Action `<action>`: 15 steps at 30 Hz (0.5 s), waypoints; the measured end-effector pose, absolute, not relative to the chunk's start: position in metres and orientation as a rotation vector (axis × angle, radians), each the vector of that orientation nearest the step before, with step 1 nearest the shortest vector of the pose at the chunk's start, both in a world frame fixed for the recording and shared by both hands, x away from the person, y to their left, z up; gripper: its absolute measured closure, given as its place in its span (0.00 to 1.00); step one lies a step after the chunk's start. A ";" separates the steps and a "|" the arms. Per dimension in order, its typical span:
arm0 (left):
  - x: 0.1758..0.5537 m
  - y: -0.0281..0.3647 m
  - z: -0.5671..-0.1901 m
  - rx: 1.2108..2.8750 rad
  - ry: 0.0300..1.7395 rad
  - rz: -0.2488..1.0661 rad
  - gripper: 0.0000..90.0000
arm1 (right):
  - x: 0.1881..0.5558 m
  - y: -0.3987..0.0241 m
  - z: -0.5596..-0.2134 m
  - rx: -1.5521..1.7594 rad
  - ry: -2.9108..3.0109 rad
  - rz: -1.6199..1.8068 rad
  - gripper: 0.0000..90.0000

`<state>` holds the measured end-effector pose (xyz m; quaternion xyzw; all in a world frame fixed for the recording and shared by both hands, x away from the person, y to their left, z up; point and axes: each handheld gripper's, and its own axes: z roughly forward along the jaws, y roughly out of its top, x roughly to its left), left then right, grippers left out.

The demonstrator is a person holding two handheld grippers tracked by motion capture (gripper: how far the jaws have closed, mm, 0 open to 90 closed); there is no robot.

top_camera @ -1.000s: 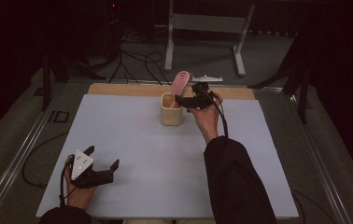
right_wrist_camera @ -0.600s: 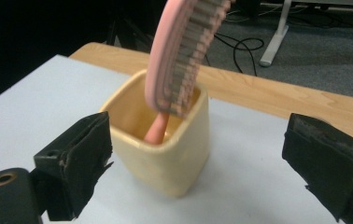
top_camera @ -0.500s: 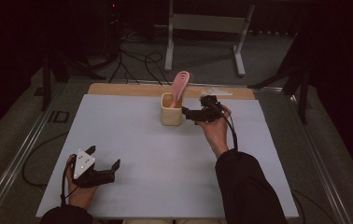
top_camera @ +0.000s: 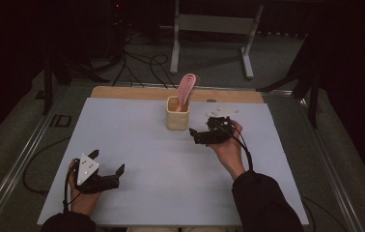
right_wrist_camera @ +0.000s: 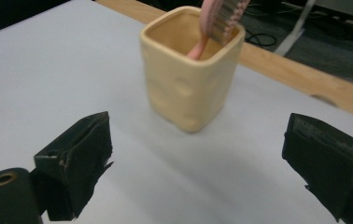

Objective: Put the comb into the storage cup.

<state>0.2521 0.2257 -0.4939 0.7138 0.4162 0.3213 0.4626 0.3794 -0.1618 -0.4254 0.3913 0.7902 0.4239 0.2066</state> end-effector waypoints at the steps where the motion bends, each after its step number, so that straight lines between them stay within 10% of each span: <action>1: 0.253 0.225 -0.493 1.758 1.021 0.793 0.00 | 0.372 -0.168 -0.426 1.113 2.201 1.220 0.09; 15: 0.257 0.226 -0.483 1.749 1.005 0.820 0.00 | 0.330 -0.206 -0.436 1.113 2.138 1.227 0.09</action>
